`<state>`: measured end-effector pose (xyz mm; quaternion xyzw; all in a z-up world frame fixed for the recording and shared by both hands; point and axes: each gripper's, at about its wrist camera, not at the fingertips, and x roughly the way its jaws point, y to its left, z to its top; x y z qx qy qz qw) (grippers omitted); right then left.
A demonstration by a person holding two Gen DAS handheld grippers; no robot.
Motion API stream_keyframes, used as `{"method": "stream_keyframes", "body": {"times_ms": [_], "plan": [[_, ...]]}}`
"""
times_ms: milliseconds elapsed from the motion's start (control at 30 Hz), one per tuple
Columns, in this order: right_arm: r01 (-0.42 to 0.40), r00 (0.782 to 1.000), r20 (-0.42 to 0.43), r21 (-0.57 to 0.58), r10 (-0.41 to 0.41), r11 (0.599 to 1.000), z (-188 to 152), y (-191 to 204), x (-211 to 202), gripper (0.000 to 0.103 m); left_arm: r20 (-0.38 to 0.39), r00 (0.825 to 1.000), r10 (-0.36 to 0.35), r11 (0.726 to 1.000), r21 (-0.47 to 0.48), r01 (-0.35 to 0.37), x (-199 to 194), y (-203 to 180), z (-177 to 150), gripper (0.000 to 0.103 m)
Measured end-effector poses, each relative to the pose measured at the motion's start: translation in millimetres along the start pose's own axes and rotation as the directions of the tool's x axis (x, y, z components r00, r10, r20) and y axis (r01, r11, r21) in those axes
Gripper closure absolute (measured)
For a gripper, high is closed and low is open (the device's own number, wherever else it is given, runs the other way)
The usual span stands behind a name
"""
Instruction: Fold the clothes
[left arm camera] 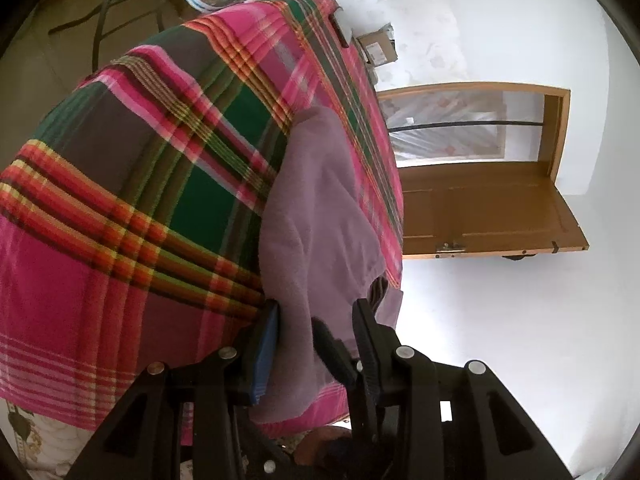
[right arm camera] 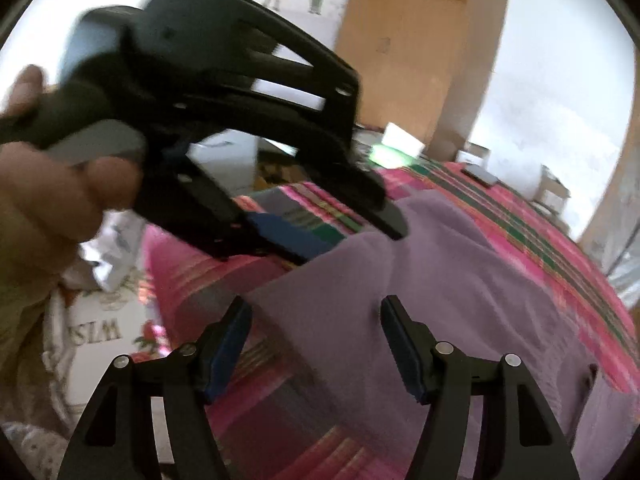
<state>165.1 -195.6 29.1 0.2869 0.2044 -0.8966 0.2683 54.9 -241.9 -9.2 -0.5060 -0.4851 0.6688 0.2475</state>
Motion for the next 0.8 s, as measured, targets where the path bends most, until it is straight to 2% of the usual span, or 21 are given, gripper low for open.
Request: {"method": "stream_keyframes", "body": {"times_ms": [300,367,433,533,633,800], "plan": [[0.017,0.999,-0.039,0.046,-0.016,0.999,3,-4,12,0.042,-0.011,1.0,0.007,1.0,0.027,-0.007,0,-1,1,0.065],[0.025,0.999,-0.046,0.058,-0.022,0.998,3,-7,13,0.049,0.006,1.0,0.008,1.0,0.024,-0.008,-3,1,3,0.065],[0.044,0.998,-0.042,0.065,-0.041,0.997,3,-9,11,0.064,0.023,1.0,0.01,1.0,0.021,-0.01,-6,2,5,0.065],[0.056,0.997,-0.05,0.08,-0.052,0.995,3,-14,11,0.078,0.051,0.999,0.017,1.0,0.017,-0.018,-10,3,10,0.064],[0.052,0.998,-0.051,0.095,-0.047,0.994,4,-20,9,0.082,0.089,0.995,0.048,0.998,0.024,-0.05,-10,1,19,0.061],[0.038,0.999,-0.018,0.103,-0.036,0.994,3,-24,2,0.083,0.081,0.992,0.098,0.995,0.025,-0.101,4,-6,38,0.06]]}}
